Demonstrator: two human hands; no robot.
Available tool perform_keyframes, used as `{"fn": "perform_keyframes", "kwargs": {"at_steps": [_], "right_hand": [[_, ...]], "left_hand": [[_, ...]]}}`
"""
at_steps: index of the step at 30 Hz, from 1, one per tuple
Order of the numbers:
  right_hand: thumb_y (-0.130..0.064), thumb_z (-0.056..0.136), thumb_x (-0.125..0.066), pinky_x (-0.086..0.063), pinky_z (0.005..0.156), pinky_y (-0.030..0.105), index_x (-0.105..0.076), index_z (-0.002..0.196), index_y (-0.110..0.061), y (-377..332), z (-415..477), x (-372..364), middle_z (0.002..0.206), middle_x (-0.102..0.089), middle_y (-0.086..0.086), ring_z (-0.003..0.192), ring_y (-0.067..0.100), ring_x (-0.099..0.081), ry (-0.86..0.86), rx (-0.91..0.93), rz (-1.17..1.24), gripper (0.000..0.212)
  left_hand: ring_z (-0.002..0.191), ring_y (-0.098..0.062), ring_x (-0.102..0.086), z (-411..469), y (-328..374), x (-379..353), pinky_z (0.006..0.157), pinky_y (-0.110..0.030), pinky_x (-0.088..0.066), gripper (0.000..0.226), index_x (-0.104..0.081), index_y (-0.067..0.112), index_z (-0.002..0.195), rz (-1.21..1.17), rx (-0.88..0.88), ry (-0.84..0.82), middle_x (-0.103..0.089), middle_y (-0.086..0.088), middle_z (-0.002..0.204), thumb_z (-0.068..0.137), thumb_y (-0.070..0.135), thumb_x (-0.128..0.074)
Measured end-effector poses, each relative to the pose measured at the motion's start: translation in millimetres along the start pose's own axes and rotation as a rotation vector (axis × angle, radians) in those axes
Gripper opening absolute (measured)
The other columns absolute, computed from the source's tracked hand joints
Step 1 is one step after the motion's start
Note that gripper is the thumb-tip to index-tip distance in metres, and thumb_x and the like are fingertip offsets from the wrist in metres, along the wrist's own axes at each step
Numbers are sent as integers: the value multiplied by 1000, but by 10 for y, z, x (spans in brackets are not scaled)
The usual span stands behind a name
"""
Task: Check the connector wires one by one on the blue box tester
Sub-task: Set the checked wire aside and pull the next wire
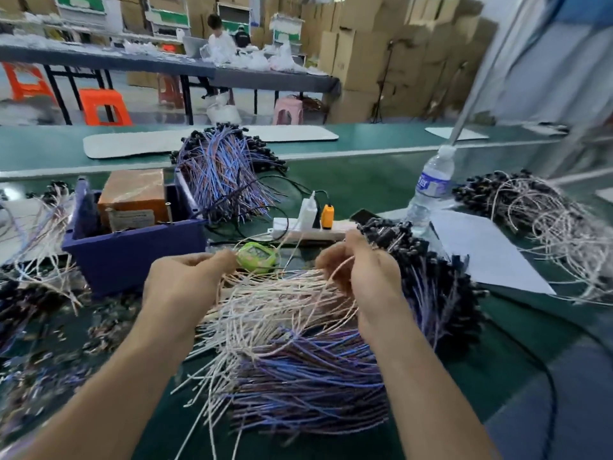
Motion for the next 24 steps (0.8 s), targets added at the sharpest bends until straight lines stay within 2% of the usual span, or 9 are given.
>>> {"fn": "perform_keyframes", "kwargs": {"at_steps": [4, 10, 12, 15, 17, 19, 21, 23, 24], "right_hand": [[-36, 106, -44, -23, 35, 19, -68, 44, -14, -59, 351, 404, 41, -49, 2, 33, 11, -34, 22, -97, -223, 70], [-24, 97, -62, -24, 33, 14, -63, 58, -6, -151, 825, 688, 38, -51, 0, 26, 10, -32, -80, -209, -718, 43], [-25, 94, -67, -29, 33, 15, -63, 61, -4, -149, 924, 691, 37, -53, -2, 25, 11, -37, -113, -210, -893, 39], [-36, 91, -69, -42, 39, 19, -68, 61, -7, -148, 1031, 613, 46, -64, -1, 35, 11, -53, -162, -188, -1136, 42], [-33, 92, -66, -47, 49, 24, -66, 55, -9, -203, 1074, 565, 55, -69, 1, 49, 15, -61, -123, -90, -1364, 45], [-23, 89, -67, -44, 57, 30, -55, 58, -11, -349, 1088, 551, 68, -65, 6, 60, 24, -56, 47, 65, -1456, 35], [-17, 87, -68, -42, 63, 33, -41, 65, -17, -467, 1022, 520, 70, -53, 6, 67, 29, -50, 159, 199, -1471, 34], [-15, 84, -69, -48, 64, 35, -54, 72, -17, -527, 928, 410, 77, -62, 6, 70, 29, -55, 76, 352, -1544, 19], [-12, 81, -70, -54, 68, 36, -66, 79, -18, -497, 865, 346, 83, -69, 5, 73, 27, -60, -47, 405, -1557, 8]], "left_hand": [[44, -17, -50, -29, -95, -201, 64, -34, -45, 22, -75, 17, 56, 145, 30, -103, -62, -4, 48, 77, 22, -76], [42, -4, -63, 48, -154, -164, 57, -28, -50, 24, -78, 18, 66, 369, 15, 14, -73, 5, 58, 88, 28, -77], [55, -10, -70, 14, -101, -143, 63, -32, -56, 9, -81, 23, 87, 469, -36, 44, -74, 10, 63, 89, 31, -76], [79, -28, -70, -160, 150, -220, 79, -42, -58, 53, -62, 24, 139, 838, -354, 150, -76, 7, 84, 89, 32, -74], [89, -32, -73, -348, 351, -368, 83, -44, -56, 58, -57, 23, 144, 857, -583, 159, -79, -2, 103, 89, 30, -74], [99, -27, -72, -455, 446, -575, 90, -41, -54, 47, -65, 29, 135, 795, -712, 20, -76, -1, 119, 89, 31, -75], [98, -17, -70, -506, 397, -804, 99, -37, -51, 41, -68, 37, 129, 802, -707, -217, -73, 5, 127, 89, 35, -77], [79, -5, -65, -470, 251, -939, 100, -35, -52, 40, -68, 43, 127, 905, -631, -417, -75, 7, 117, 88, 40, -78], [74, 0, -63, -433, 163, -957, 97, -34, -53, 39, -68, 45, 125, 951, -576, -482, -76, 10, 107, 88, 41, -78]]}}
Point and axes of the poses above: each hand's wrist, its own z-axis towards the middle knuckle, its own x-axis out of the back of the hand, y = z × x, the point moved 7 cm from there along z, towards the middle knuckle
